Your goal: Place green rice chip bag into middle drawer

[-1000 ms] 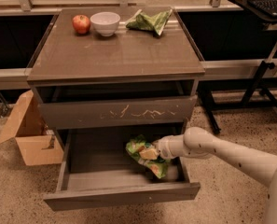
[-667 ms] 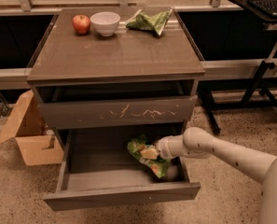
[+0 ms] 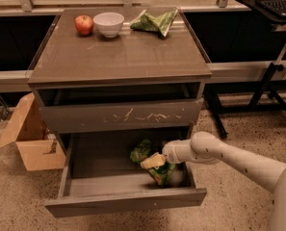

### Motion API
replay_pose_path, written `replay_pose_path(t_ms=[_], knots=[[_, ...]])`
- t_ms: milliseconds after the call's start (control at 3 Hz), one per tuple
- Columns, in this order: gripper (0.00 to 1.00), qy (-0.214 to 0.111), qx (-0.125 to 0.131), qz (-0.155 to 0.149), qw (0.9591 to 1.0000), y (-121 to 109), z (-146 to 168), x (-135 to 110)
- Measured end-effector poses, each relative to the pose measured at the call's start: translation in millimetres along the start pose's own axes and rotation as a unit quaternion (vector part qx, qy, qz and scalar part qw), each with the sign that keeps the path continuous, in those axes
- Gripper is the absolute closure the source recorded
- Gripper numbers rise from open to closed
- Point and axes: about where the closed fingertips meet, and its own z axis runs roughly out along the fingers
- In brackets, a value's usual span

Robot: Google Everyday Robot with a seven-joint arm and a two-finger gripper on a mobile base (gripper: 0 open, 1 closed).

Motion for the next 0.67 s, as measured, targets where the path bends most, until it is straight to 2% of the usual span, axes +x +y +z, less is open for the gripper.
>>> replay_pose_path(t_ms=[333, 667], knots=[[0.0, -0.024, 0.013, -0.011, 0.9996, 8, -23, -8], [0.0, -0.063, 0.03, -0.03, 0.9971, 30, -71, -13]])
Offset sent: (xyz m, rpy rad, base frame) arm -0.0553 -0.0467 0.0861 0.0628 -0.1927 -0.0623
